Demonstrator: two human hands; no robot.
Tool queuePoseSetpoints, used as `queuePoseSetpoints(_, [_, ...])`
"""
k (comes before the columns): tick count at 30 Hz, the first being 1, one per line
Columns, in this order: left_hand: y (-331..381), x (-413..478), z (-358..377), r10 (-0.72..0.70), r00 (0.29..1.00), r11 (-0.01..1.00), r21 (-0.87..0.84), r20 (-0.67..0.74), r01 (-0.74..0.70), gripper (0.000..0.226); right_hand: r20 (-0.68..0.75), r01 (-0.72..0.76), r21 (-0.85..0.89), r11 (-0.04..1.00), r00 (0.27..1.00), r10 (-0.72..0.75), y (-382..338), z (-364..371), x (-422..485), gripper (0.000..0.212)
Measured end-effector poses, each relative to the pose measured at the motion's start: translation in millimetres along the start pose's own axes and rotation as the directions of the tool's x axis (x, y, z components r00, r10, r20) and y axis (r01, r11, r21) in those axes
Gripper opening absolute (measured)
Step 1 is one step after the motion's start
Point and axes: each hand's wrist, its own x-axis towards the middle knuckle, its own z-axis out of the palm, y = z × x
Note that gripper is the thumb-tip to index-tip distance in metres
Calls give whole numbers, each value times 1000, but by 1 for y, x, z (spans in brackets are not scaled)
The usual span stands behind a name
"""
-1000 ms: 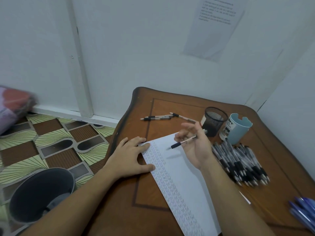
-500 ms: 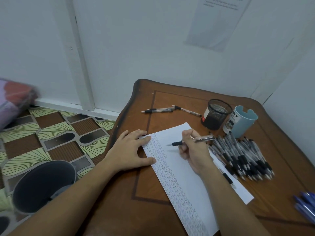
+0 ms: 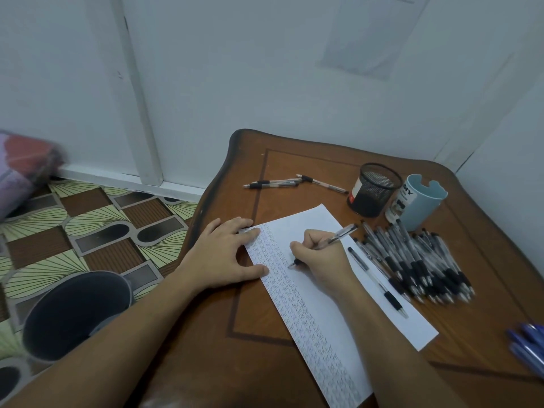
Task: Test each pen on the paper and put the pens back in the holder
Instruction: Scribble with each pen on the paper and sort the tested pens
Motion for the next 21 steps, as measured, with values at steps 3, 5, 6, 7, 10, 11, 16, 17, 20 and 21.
queuePoseSetpoints(3, [0, 0, 1, -1, 1000, 1000, 2, 1, 1, 106, 6, 8, -38, 999, 1000, -8, 1, 1, -1, 41])
queuePoseSetpoints(5, [1, 1, 0, -6, 1000, 1000, 8, 11, 6, 105, 9, 17, -64, 998, 1000, -16, 1, 1, -2, 37])
queuePoseSetpoints(6, [1, 1, 0, -11, 1000, 1000, 9, 18, 11, 104, 8, 25, -73, 997, 1000, -24, 1, 1, -2, 36])
queuePoseSetpoints(7, [2, 1, -1, -15, 1000, 1000, 8, 23, 15, 102, 6, 33, -82, 996, 999, -33, 0, 1, -2, 36])
queuePoseSetpoints(10, [2, 0, -1, -13, 1000, 1000, -1, 22, 13, 105, 3, 57, -118, 991, 998, -57, 0, 1, -2, 37])
queuePoseSetpoints(11, [2, 0, -1, -12, 1000, 1000, -3, 22, 12, 105, 6, 57, -123, 991, 998, -57, 0, 1, -2, 37])
queuePoseSetpoints(16, [3, -1, -1, -16, 1000, 1000, 1, 22, 16, 98, 21, 26, -101, 995, 1000, -24, 3, -1, 1, 40])
queuePoseSetpoints(17, [3, -1, -1, -16, 1000, 1000, 2, 22, 16, 97, 15, 25, -83, 996, 1000, -24, 3, -1, 1, 39])
queuePoseSetpoints(20, [2, -1, -2, -16, 1000, 1000, -2, 23, 17, 99, 5, 40, -101, 994, 999, -40, 2, 0, 1, 37])
queuePoseSetpoints(21, [2, -1, -2, -15, 1000, 1000, -1, 23, 16, 102, 5, 45, -104, 994, 999, -45, 2, 0, 0, 38])
